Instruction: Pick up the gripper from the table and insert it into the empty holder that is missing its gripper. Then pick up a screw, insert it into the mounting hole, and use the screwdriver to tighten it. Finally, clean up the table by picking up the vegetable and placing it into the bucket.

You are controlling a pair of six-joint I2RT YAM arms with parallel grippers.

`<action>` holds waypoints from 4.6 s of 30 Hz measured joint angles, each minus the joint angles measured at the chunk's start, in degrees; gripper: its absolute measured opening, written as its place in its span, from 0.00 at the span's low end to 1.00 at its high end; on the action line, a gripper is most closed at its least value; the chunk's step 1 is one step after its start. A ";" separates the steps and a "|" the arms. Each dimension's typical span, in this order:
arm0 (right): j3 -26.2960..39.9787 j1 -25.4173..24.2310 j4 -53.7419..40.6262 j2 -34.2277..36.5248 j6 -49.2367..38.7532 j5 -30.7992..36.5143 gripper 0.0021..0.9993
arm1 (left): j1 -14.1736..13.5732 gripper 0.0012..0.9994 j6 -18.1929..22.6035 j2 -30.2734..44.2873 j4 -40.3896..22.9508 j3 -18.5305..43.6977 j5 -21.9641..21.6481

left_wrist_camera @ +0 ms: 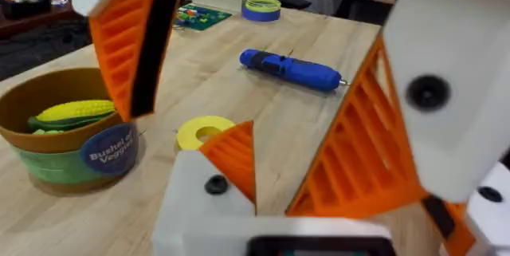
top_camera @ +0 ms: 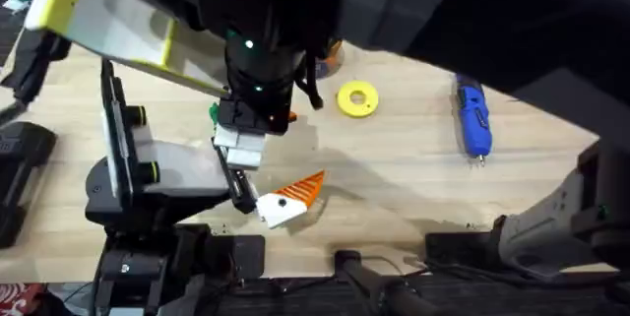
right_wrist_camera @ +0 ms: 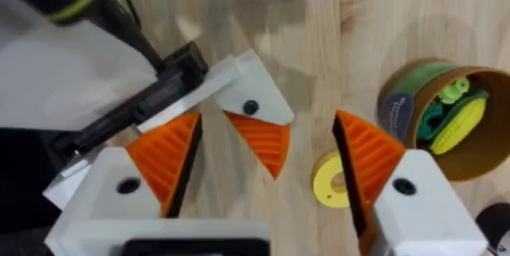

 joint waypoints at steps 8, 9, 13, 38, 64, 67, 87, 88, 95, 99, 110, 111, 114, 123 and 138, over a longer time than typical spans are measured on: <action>0.00 -0.02 0.28 0.00 0.00 0.11 1.00 | 0.00 0.99 0.00 0.00 0.00 0.00 -0.02; 0.00 -0.04 0.31 0.00 0.00 0.09 1.00 | 0.00 0.99 0.00 0.00 0.00 0.00 -0.05; 0.00 -0.53 0.52 -0.02 0.55 -0.12 1.00 | 0.00 0.99 0.00 0.00 0.00 0.00 -0.04; -2.44 -10.98 2.69 -13.90 5.09 -7.45 1.00 | -0.02 0.99 0.02 0.00 0.00 0.00 0.00; -34.97 -17.54 7.37 -40.45 -2.48 -10.54 1.00 | -0.02 0.99 0.02 0.00 0.00 0.00 0.00; -34.99 -18.85 7.52 -40.51 -3.68 -12.63 1.00 | -0.02 0.99 0.02 0.00 0.00 0.00 0.00; -35.01 -18.99 7.58 -39.80 -4.96 -14.49 1.00 | -0.02 0.99 0.02 0.00 0.00 0.00 0.00; -35.01 -18.99 7.58 -39.80 -4.97 -14.50 1.00 | -0.02 0.99 0.02 0.00 0.00 0.00 0.00; -35.01 -19.03 7.58 -39.80 -4.97 -14.49 1.00 | -0.02 0.19 -0.02 0.00 0.00 0.00 0.00; -35.01 -19.25 7.65 -39.80 -4.33 -14.42 1.00 | -0.02 0.00 0.20 0.00 0.00 0.00 0.00; -35.01 -38.97 6.64 -39.82 9.82 -7.95 1.00 | -0.02 0.00 0.20 0.00 0.01 0.00 0.00; -35.01 -41.10 6.48 -39.82 10.31 -7.66 1.00 | -0.02 0.00 0.20 0.00 0.00 0.00 0.00; -35.01 -48.78 6.00 -39.82 11.49 -6.75 1.00 | -0.02 0.00 0.20 0.00 0.01 0.00 0.00; -35.71 -66.19 4.58 -39.50 13.12 -4.35 1.00 | -0.02 0.00 0.20 0.00 0.00 0.00 0.00; -52.35 -71.40 20.24 -32.40 13.11 -3.27 1.00 | -0.02 0.00 0.20 0.00 0.00 0.00 0.00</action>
